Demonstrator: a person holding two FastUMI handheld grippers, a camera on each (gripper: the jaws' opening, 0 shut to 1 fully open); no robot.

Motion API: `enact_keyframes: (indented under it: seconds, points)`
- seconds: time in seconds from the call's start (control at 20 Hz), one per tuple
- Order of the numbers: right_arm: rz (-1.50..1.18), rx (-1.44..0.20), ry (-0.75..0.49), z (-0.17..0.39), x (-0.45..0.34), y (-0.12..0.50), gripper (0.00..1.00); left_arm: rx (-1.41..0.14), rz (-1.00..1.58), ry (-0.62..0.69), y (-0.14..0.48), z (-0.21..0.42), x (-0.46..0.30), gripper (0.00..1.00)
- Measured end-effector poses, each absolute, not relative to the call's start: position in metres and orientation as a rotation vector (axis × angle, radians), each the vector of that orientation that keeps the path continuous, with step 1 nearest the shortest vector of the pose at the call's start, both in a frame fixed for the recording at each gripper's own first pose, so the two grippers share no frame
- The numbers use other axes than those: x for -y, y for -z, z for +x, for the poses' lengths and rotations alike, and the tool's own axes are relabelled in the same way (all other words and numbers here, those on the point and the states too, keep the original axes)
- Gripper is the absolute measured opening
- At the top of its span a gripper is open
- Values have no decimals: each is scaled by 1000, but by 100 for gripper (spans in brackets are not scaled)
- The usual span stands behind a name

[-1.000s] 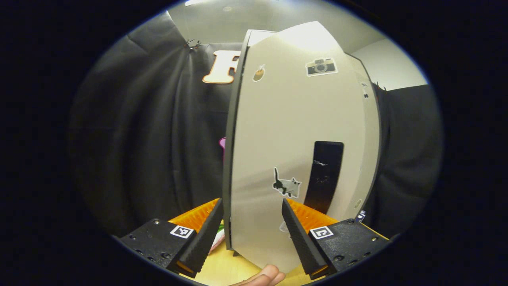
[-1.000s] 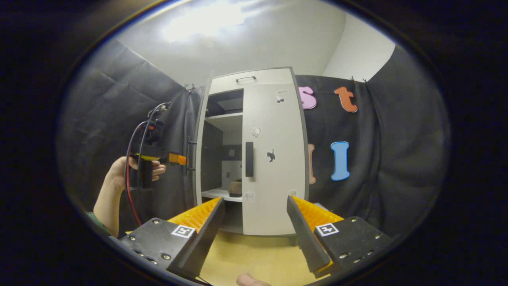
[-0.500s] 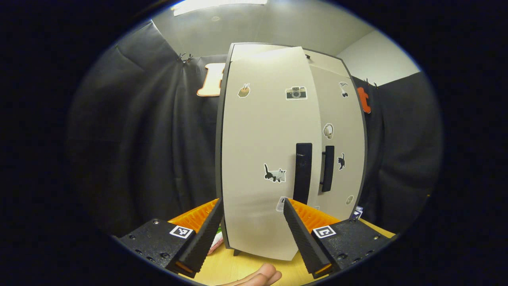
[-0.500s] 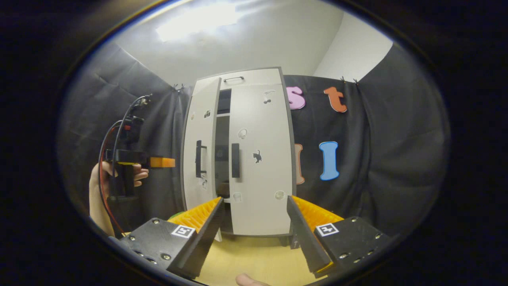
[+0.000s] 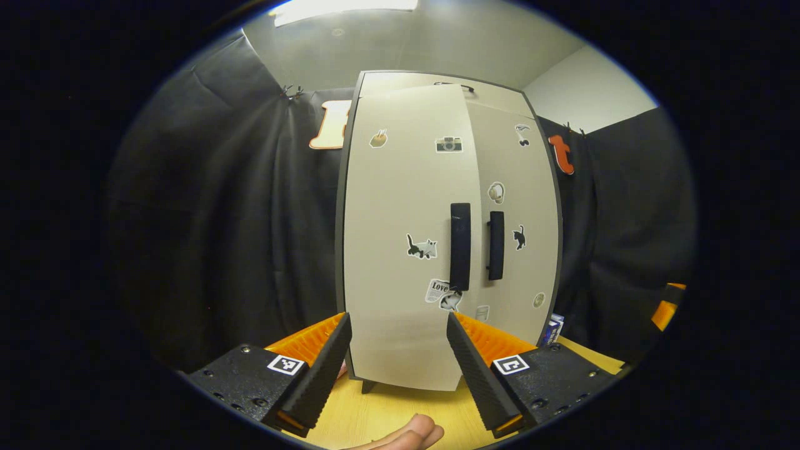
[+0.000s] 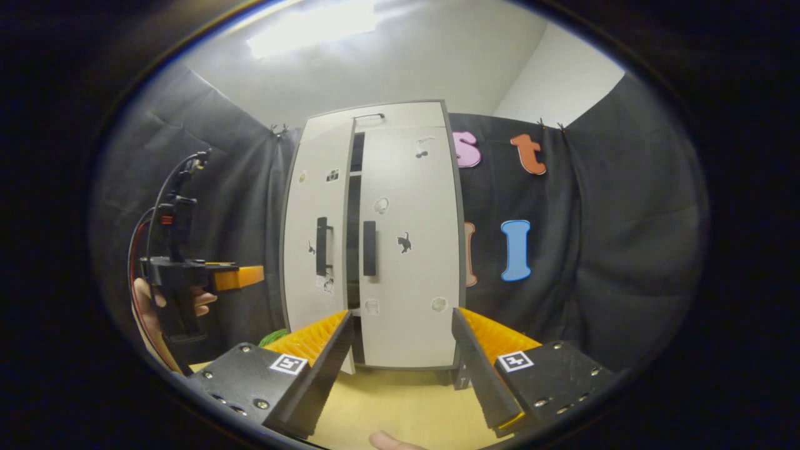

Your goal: Grab one shoe with the right hand and put it into the shoe cabinet, grab the other shoe with the left hand and put it into the shoe cabinet; then close the right door with the right hand and the left door with the left hand.

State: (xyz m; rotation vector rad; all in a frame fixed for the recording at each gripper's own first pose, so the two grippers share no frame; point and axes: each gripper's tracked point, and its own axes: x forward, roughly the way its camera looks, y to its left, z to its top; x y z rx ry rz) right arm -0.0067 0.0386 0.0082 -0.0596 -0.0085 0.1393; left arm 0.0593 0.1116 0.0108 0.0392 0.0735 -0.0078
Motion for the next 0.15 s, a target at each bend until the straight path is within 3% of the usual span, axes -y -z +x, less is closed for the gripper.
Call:
enact_keyframes:
  seconds: [0.15]
  points:
    - [-71,2,-132,-1,-43,-4,93,-76,45,-3,-2,52,-119,94]
